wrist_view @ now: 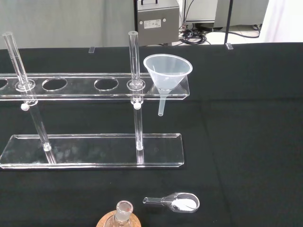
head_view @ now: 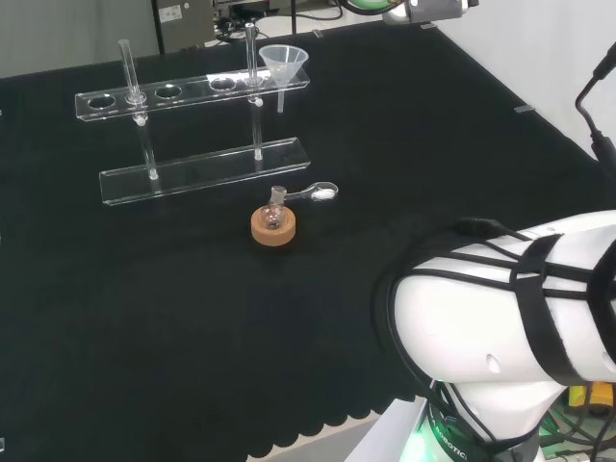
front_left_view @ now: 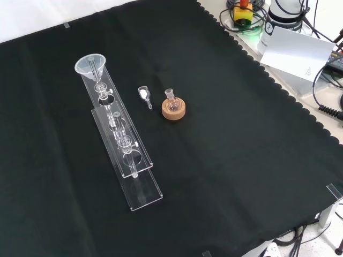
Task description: Pick up the funnel from the transparent funnel stand.
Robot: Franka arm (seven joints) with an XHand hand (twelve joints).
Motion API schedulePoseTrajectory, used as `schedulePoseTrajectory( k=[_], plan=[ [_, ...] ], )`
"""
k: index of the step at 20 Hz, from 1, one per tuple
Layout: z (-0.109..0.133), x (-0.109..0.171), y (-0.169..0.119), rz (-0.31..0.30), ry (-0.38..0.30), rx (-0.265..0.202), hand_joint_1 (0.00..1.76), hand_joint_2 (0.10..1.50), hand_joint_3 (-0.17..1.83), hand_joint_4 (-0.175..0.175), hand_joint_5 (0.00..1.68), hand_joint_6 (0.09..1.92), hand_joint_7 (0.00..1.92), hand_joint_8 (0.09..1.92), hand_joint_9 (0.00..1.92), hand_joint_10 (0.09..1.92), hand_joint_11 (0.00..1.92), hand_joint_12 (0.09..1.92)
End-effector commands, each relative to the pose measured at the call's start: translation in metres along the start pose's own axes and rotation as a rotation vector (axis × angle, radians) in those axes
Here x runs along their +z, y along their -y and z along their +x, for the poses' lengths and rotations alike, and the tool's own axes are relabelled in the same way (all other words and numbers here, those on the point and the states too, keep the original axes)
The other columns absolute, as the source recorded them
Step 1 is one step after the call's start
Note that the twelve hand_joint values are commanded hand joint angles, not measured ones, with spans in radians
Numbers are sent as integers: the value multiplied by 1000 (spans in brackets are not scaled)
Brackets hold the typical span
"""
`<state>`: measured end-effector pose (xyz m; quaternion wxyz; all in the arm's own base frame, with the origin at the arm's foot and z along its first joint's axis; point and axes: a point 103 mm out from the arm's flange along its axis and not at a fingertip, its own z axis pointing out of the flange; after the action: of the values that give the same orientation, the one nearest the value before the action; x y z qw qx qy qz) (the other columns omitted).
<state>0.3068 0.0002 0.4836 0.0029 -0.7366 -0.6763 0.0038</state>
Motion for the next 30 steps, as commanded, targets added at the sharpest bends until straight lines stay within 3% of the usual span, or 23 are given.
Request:
schedulePoseTrajectory(
  k=[1, 4, 7, 14, 22, 30],
  plan=[
    [4, -1, 1, -9, -1, 4, 119, 1112, 453, -10, 133, 87, 78, 115, 100, 680, 30, 1381],
    [12, -1, 2, -9, -10, 10, 12, 1221, 414, 3, 154, 87, 63, 133, 92, 644, 4, 1373],
    [1, -1, 0, -7, -44, 10, 0, 1235, 406, 4, 158, 87, 62, 137, 92, 639, 2, 1374],
    [-1, 5, -7, 7, -29, 31, 0, 1239, 398, 3, 158, 87, 60, 142, 94, 638, 1, 1375],
    [-7, 21, -33, 30, -45, 80, 0, 1241, 390, 2, 159, 87, 55, 146, 92, 636, 0, 1377],
    [-15, 38, -72, 63, -42, 82, 0, 1233, 378, -1, 163, 87, 56, 153, 94, 637, 0, 1376]
  ],
)
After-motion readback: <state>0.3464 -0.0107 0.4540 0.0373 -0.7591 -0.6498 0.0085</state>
